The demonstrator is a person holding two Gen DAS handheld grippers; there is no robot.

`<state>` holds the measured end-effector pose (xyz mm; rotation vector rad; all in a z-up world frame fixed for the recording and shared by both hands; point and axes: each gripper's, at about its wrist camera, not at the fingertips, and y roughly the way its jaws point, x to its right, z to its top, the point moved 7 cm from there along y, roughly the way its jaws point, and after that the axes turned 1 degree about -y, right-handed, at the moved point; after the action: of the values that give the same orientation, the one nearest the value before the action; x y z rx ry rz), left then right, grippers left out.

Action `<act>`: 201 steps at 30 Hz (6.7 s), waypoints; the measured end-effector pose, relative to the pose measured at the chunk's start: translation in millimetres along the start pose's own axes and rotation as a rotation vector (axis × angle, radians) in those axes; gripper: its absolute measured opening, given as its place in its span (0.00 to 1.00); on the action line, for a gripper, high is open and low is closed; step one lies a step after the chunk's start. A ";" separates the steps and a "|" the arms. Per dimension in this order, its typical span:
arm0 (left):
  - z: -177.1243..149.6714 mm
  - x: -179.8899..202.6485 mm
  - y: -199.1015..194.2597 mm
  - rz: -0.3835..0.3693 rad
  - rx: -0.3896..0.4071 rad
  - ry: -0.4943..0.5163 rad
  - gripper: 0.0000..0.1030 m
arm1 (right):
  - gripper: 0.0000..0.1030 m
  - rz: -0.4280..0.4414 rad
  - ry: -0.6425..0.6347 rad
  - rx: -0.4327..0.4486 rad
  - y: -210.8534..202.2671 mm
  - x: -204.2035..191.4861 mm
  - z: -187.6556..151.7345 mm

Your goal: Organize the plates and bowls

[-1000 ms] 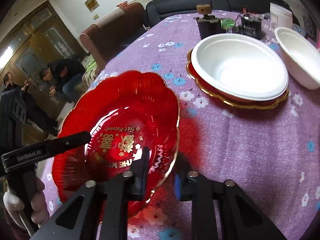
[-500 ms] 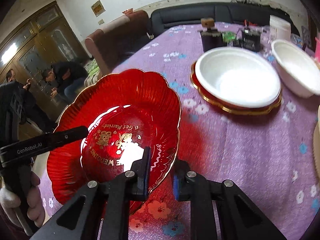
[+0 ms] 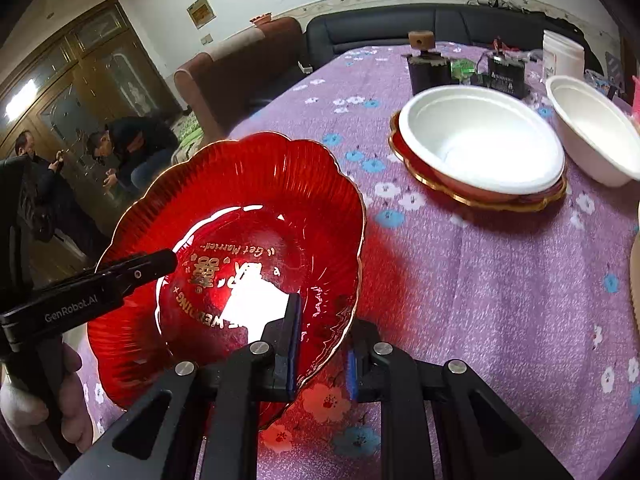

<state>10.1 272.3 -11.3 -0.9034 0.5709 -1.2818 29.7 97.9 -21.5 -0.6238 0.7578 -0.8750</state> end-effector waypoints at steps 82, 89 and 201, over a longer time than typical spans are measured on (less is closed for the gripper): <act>-78.6 135.7 -95.3 -0.243 0.089 0.146 0.90 | 0.21 -0.101 0.433 0.172 -159.7 222.9 -52.1; -32.9 126.8 -104.8 -0.313 0.079 0.086 0.89 | 0.22 -0.176 0.367 0.256 -189.3 206.9 -17.2; -20.6 79.5 -127.0 0.111 0.315 -0.001 0.85 | 0.65 -0.187 0.004 0.431 -142.8 51.1 3.2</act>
<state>-59.8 186.3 91.7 -0.6022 0.3979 -1.2289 -9.0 -16.4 70.4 -0.3115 0.4956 -1.1711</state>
